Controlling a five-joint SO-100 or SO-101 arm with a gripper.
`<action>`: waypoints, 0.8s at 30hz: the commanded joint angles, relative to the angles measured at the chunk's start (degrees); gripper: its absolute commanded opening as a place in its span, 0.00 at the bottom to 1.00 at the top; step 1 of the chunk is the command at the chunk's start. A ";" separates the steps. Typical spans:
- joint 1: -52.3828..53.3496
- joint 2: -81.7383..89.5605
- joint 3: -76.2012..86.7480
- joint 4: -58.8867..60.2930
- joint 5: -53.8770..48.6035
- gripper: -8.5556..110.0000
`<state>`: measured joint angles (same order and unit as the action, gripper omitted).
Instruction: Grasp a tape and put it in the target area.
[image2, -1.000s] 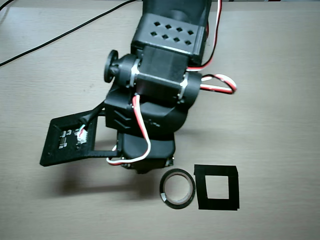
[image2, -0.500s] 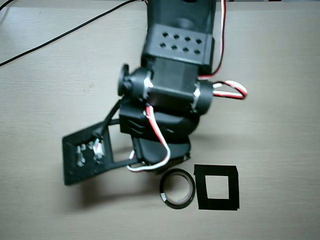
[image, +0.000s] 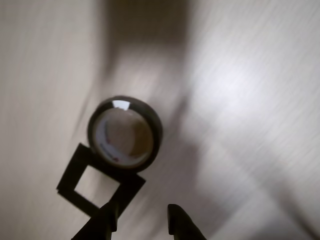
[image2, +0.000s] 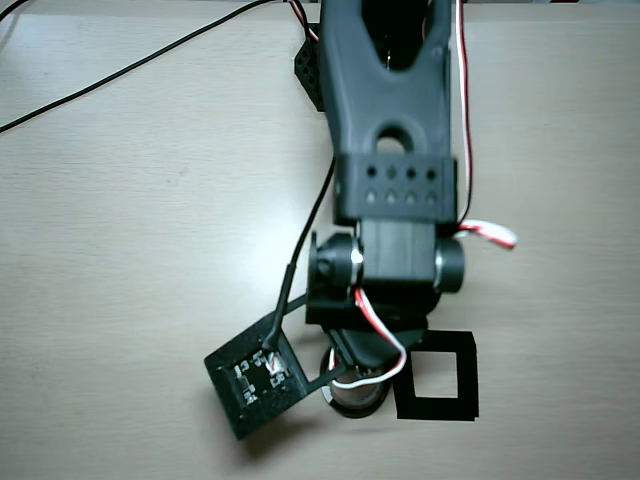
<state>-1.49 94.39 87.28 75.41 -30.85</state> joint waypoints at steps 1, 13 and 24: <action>-0.35 -0.53 1.32 -3.25 0.62 0.16; 1.05 -10.90 1.05 -9.84 0.09 0.15; 2.99 -16.00 -1.05 -11.95 -0.70 0.15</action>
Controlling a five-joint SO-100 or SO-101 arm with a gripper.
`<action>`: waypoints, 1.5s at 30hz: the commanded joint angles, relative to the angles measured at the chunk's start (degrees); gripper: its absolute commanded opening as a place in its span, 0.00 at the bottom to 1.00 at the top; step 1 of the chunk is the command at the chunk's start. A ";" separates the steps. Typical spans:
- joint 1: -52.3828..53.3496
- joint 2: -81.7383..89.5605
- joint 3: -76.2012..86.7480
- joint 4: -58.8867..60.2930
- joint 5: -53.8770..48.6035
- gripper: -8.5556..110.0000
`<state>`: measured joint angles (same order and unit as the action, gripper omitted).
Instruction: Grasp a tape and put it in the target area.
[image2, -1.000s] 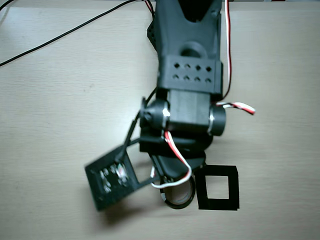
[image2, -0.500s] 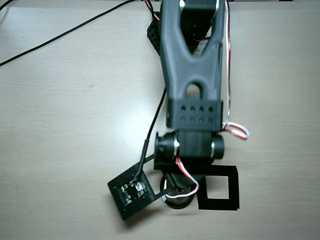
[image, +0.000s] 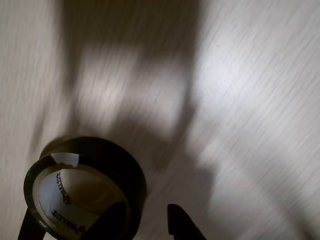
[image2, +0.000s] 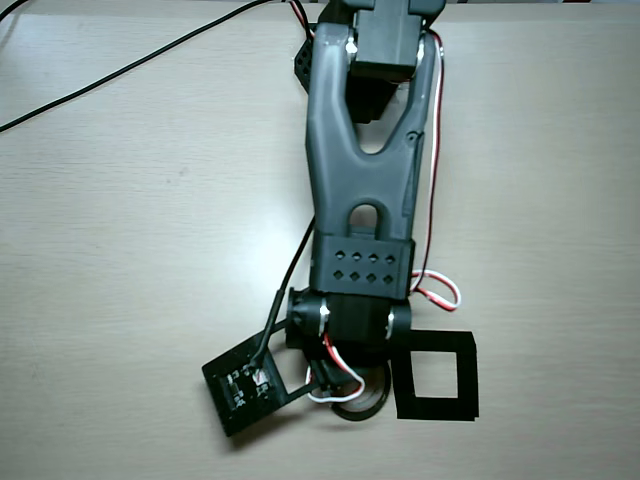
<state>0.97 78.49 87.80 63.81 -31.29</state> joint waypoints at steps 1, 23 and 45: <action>0.53 -0.35 -1.93 -0.35 -0.26 0.15; -2.02 -5.45 -11.69 4.31 -0.35 0.14; -8.00 7.65 -11.78 12.22 -2.29 0.07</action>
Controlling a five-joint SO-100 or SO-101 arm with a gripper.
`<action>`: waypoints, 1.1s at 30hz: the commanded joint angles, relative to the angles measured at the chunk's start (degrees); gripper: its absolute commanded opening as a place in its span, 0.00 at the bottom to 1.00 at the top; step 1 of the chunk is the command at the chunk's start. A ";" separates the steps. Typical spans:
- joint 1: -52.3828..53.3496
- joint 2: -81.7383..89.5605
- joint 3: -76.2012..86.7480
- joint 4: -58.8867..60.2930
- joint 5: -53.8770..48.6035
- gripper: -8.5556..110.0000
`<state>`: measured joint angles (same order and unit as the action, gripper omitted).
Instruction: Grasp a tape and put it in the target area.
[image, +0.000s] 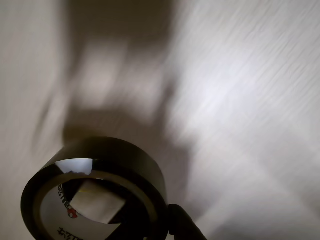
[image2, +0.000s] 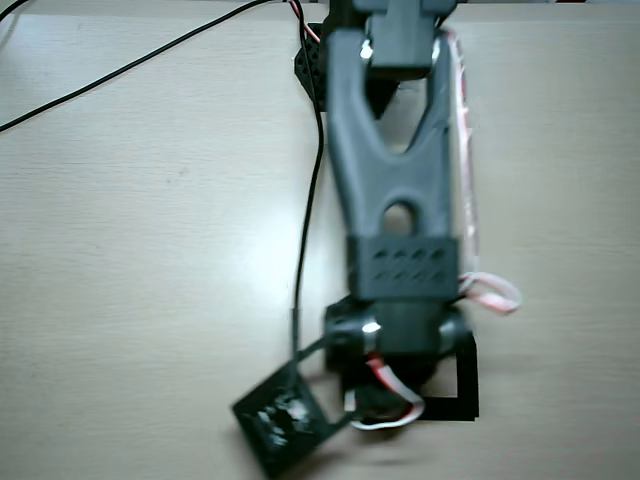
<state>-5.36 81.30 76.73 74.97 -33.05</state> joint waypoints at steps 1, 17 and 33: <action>-2.72 5.80 -0.70 1.32 -0.62 0.07; -12.22 -3.69 -8.79 3.43 -1.41 0.07; -11.16 -16.52 -14.85 2.72 -0.97 0.07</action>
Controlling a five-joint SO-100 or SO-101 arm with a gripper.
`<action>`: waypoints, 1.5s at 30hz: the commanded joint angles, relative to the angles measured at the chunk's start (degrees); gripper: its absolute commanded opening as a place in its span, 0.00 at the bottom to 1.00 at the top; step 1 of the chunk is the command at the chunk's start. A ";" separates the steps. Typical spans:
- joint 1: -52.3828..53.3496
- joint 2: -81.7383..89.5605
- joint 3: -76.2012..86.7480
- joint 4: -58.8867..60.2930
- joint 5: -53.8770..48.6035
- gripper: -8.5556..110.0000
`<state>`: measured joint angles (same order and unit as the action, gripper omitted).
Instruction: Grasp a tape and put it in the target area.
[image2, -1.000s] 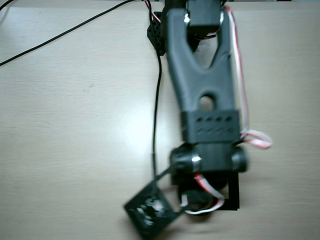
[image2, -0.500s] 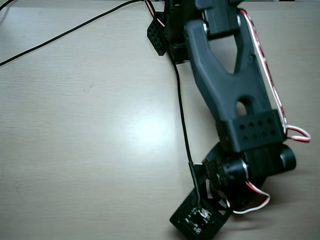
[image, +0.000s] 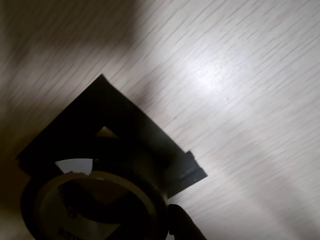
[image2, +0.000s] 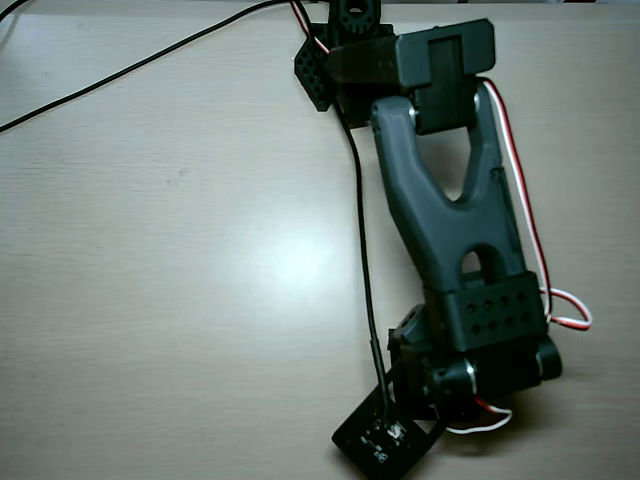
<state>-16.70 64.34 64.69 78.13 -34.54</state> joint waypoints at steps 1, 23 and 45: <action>0.18 0.09 -3.25 -0.44 0.44 0.07; 2.02 -2.46 -6.86 1.93 -0.09 0.18; 23.82 21.53 -21.97 18.37 11.34 0.15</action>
<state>3.78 81.91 43.68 96.24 -24.17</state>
